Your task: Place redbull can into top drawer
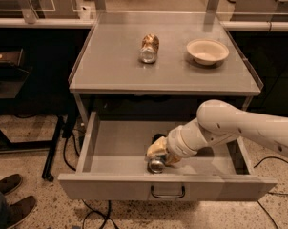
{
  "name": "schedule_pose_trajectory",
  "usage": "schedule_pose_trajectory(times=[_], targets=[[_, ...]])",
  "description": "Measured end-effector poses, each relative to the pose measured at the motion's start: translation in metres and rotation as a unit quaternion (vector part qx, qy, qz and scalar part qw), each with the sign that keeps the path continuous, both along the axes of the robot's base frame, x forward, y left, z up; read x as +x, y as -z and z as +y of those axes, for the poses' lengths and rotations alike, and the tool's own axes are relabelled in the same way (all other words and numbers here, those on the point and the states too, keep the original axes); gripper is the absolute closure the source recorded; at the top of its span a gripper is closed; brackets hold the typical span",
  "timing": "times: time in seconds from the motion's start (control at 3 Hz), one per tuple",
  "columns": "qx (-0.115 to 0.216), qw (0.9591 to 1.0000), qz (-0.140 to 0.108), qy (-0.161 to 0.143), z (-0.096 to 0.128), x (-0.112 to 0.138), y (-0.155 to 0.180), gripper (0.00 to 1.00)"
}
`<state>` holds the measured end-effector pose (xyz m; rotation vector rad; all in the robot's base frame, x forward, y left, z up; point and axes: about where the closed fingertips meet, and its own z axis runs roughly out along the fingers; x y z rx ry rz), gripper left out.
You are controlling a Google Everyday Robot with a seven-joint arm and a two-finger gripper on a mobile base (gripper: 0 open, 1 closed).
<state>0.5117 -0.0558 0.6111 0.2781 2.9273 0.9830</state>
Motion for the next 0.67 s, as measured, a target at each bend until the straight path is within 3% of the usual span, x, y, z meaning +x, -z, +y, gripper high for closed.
schedule_pose_trajectory(times=[0.33,0.67], targets=[[0.000,1.0000,0.000,0.000,0.0000,0.0000,0.0000,0.58],[0.000,1.0000,0.000,0.000,0.0001,0.0000,0.0000,0.27]])
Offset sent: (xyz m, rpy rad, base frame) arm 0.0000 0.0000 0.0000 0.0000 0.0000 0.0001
